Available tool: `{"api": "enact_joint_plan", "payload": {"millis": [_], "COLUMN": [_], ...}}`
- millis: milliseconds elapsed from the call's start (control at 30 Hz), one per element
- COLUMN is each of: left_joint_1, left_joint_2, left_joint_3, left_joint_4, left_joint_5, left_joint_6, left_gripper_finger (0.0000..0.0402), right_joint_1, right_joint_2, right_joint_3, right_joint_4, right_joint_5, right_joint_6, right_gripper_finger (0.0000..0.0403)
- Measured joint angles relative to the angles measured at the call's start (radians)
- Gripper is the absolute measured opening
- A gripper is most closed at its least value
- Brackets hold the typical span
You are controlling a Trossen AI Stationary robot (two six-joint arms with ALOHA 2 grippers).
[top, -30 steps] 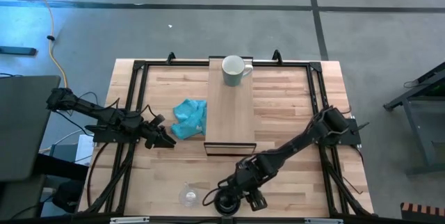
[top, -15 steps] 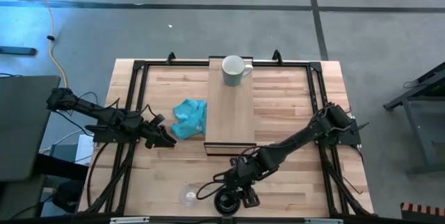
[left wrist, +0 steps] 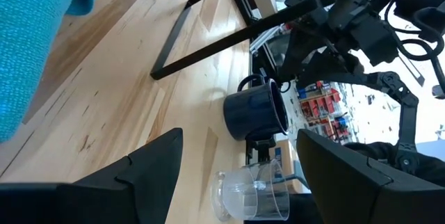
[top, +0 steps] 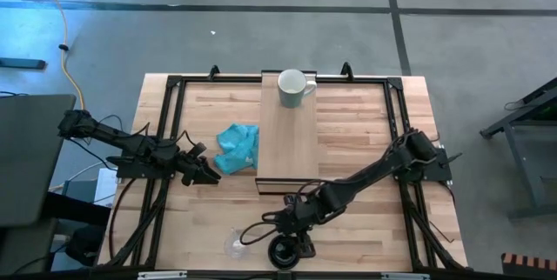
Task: Stack small to large cups/mugs on shelf
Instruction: Put the black mug on the shelf
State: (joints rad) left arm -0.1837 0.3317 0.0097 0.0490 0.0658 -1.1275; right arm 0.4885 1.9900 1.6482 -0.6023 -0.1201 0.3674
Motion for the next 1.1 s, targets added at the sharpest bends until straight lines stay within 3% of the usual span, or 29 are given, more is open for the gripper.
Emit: {"api": "enact_joint_plan", "payload": {"millis": [367,767,1100], "left_joint_1": [0.0,0.0,0.0], "left_joint_2": [0.0,0.0,0.0], "left_joint_3": [0.0,0.0,0.0], "left_joint_4": [-0.008,-0.02,-0.024], "left_joint_5": [0.001,0.01,0.022], "left_joint_6": [-0.001,-0.003,-0.002], "left_gripper_finger": [0.0271,0.0271,0.0271], "right_joint_1": [0.012,0.011,0.009], "right_joint_2": [0.042,0.067,0.075], "right_joint_3": [0.0,0.0,0.0], "right_joint_4": [0.046,0.068,0.043], "right_joint_5": [0.006,0.026,0.041], "right_joint_6": [0.08,0.107,0.125], "right_gripper_finger": [0.0211,0.0163,0.0161]}}
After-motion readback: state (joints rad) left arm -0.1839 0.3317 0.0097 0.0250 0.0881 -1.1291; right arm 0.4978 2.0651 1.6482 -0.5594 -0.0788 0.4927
